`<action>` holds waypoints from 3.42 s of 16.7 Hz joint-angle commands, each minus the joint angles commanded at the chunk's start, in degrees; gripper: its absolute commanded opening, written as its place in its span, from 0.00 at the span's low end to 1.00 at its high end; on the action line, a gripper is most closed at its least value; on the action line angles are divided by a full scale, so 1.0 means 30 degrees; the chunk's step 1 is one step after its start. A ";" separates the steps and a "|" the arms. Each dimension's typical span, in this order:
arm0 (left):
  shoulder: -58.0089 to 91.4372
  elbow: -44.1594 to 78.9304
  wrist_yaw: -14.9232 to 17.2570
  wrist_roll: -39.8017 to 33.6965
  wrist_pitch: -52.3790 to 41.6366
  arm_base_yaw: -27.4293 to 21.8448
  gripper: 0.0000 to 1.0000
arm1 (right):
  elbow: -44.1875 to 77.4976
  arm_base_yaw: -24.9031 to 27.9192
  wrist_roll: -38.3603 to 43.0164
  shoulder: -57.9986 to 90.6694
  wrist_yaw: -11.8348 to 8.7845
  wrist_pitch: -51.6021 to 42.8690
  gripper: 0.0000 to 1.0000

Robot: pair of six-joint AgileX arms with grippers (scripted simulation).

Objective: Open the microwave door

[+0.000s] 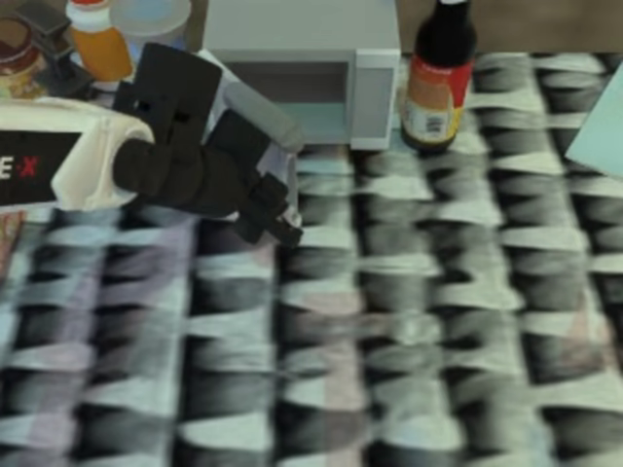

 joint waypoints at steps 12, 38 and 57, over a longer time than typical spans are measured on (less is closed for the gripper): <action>0.0009 -0.0069 0.0175 -0.0040 -0.0040 -0.0109 0.00 | 0.0000 0.0000 0.0000 0.0000 0.0000 0.0000 1.00; -0.0172 -0.0158 0.0887 0.1206 -0.0379 0.0513 0.00 | 0.0000 0.0000 0.0000 0.0000 0.0000 0.0000 1.00; -0.0287 -0.0229 0.1759 0.2462 -0.0857 0.1042 0.00 | 0.0000 0.0000 0.0000 0.0000 0.0000 0.0000 1.00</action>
